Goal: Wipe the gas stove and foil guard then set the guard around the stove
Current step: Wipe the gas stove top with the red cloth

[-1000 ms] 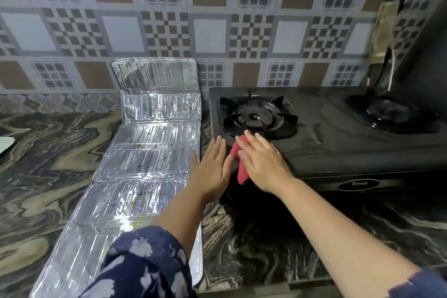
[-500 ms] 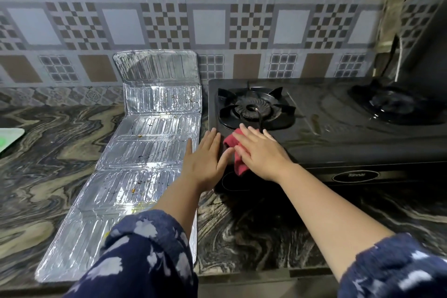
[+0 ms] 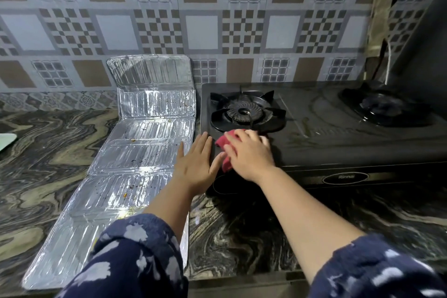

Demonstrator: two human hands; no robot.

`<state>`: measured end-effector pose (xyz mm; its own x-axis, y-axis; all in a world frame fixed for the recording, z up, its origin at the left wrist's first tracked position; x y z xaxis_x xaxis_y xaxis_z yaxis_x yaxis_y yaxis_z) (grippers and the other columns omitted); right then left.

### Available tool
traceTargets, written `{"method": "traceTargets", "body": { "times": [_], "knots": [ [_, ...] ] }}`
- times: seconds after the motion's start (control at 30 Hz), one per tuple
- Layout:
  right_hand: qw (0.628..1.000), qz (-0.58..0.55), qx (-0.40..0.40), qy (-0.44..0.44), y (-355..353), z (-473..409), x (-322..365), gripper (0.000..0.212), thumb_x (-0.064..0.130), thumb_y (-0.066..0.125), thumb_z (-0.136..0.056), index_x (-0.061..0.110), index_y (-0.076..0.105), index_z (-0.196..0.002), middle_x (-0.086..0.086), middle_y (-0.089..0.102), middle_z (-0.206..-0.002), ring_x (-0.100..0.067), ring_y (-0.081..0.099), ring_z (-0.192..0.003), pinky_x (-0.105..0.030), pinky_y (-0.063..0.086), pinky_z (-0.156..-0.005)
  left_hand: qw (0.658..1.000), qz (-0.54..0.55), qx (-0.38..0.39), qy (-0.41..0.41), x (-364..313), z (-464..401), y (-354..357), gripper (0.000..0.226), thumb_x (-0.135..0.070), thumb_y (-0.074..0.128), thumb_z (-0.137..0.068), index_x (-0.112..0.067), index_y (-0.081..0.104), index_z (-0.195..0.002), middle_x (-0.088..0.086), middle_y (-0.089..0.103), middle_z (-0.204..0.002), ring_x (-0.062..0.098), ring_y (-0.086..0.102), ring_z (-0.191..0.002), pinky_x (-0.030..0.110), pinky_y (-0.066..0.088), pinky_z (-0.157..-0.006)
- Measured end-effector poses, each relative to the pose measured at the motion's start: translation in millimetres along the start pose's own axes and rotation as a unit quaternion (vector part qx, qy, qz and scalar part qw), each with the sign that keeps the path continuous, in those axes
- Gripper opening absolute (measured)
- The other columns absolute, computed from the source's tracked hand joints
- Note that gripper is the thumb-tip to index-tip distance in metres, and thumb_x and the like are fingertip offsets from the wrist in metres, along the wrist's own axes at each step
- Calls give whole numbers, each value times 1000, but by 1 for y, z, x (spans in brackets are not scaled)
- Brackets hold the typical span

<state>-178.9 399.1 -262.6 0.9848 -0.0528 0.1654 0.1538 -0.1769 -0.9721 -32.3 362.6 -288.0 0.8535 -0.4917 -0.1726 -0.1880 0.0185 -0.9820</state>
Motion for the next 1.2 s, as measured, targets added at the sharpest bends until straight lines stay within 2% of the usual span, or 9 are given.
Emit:
{"method": "traceTargets", "body": {
  "times": [0.07,0.13,0.2,0.4,0.57,0.67,0.87,1.07,1.2],
  "knots": [
    [1000,-13,3,-12,0,3,-2,47,43,31,-97,32,35,-143,8,35,-150,-17,24,-141,-54,7,-116,999,-1,-39,-14,-3,-1,-3,91,-66,-11,-81,-17,21,-152,-2,16,-161,10,11,-148,48,-3,-120],
    [999,-38,19,-5,-2,6,-18,47,42,32,-97,34,34,-143,11,30,-154,-14,18,-145,-53,3,-118,993,-15,-116,-33,-11,-4,-10,78,-59,-1,-89,-17,47,-134,0,47,-142,15,40,-135,47,11,-116],
    [998,-52,31,8,-6,10,-42,47,40,31,-98,35,33,-144,12,26,-156,-12,15,-146,-48,5,-119,986,-22,-165,-21,-28,-12,-14,67,-54,8,-91,-16,54,-121,0,57,-124,19,52,-120,43,20,-109],
    [994,-42,43,90,-27,30,-133,47,36,27,-99,35,28,-146,13,16,-159,-10,10,-147,-43,6,-120,988,2,-116,101,-90,-30,6,73,-52,10,-87,-15,47,-139,1,45,-148,15,33,-142,42,19,-115],
    [985,-13,66,161,-36,24,-188,49,36,22,-100,34,19,-149,9,6,-161,-14,5,-148,-45,4,-120,989,14,-81,126,-126,-54,12,56,-44,27,-100,-15,33,-148,-2,25,-159,11,12,-148,40,5,-120],
    [973,7,86,213,-35,4,-197,52,39,16,-99,33,12,-150,5,1,-162,-21,2,-149,-49,2,-119,990,3,-85,109,-132,-67,13,58,-46,24,-100,-17,29,-150,-3,17,-161,9,7,-149,39,2,-120],
    [985,-5,70,155,-26,-14,-176,52,45,20,-98,39,13,-149,9,2,-161,-20,-1,-149,-47,0,-120,989,-34,-107,95,-131,-67,18,82,-57,-2,-85,-19,31,-149,-4,23,-159,7,15,-147,34,0,-117],
    [985,-43,50,159,-38,17,-227,50,35,28,-97,39,22,-147,10,8,-160,-15,4,-148,-42,2,-120,982,-28,-148,117,-153,-73,6,64,-51,29,-84,-18,56,-133,-3,55,-140,13,50,-129,36,25,-108],
    [973,-26,36,228,-51,42,-279,51,36,27,-97,37,23,-147,7,9,-161,-16,7,-148,-41,4,-120,986,6,-94,136,-194,-88,7,56,-44,35,-94,-18,40,-144,-3,37,-154,11,30,-143,32,19,-116]
  ]
}}
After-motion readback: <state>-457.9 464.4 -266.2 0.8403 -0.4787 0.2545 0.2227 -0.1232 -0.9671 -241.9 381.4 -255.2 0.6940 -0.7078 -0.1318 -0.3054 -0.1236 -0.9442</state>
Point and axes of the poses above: each hand's wrist, its own z-axis away from the middle knuckle, its own y-axis out of the palm, x = y × z, the point moved 1 cm from there along -z, towards the middle knuckle
